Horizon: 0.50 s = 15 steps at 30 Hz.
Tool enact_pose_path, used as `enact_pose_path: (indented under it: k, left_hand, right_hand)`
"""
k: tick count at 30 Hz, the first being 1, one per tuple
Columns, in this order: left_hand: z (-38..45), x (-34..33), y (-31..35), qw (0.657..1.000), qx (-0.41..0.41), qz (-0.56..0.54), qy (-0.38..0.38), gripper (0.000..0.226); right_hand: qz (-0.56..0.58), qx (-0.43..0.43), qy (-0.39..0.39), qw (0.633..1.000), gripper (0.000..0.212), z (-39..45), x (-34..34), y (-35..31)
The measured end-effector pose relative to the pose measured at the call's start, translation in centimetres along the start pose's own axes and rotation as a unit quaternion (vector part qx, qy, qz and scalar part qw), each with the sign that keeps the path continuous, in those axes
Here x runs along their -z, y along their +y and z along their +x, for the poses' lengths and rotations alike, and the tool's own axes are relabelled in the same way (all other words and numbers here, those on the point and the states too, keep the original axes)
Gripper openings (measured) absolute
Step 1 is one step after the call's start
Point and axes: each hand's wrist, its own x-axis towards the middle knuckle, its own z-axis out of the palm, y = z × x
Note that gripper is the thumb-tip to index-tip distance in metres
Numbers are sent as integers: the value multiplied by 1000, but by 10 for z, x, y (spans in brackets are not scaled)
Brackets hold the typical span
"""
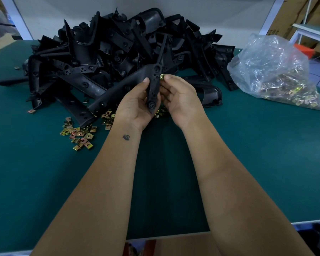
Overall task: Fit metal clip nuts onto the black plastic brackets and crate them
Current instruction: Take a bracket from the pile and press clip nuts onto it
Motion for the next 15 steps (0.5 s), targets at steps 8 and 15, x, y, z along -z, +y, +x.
enact_pose_path:
  k: [8, 15]
  left_hand:
    - [-2, 1, 0, 1000, -2, 11, -19, 29]
    - [-3, -1, 0, 1000, 0, 5, -3, 14]
  right_hand:
    - [-46, 4, -7, 999, 8, -1, -2, 1]
    - [-59, 17, 1, 998, 14, -1, -2, 0]
